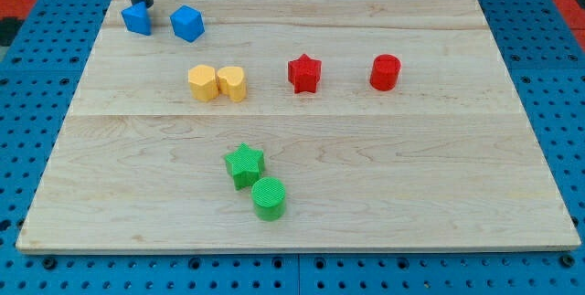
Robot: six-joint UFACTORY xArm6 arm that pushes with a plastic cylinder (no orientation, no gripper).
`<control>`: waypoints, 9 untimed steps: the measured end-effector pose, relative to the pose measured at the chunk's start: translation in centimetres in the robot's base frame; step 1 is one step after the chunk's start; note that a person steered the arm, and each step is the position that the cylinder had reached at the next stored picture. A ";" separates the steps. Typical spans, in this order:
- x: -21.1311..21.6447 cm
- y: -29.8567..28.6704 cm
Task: Move the red blocks downwards slightly
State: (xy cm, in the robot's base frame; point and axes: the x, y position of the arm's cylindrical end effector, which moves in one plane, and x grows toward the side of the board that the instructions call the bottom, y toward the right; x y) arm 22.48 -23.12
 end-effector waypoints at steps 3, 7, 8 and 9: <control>-2.2 5.8; 11.5 21.4; 14.1 23.0; 14.3 23.9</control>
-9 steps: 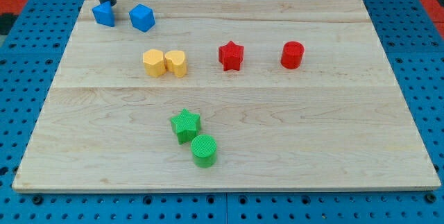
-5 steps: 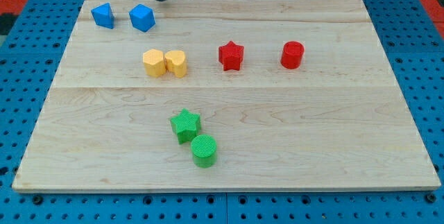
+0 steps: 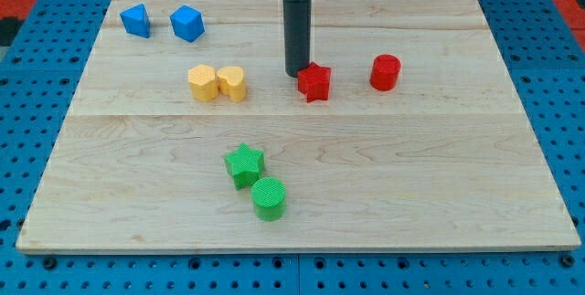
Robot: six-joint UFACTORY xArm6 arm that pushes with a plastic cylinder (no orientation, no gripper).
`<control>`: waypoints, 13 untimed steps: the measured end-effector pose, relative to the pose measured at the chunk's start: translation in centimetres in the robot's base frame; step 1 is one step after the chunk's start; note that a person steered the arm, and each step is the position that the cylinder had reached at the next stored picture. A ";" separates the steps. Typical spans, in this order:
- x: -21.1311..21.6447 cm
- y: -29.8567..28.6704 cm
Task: Move the red blocks downwards slightly
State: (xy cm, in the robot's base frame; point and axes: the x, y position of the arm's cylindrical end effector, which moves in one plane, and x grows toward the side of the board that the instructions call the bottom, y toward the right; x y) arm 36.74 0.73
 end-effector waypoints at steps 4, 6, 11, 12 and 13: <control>-1.1 3.5; -0.2 4.0; -2.7 13.0; 0.9 11.4; 1.6 12.0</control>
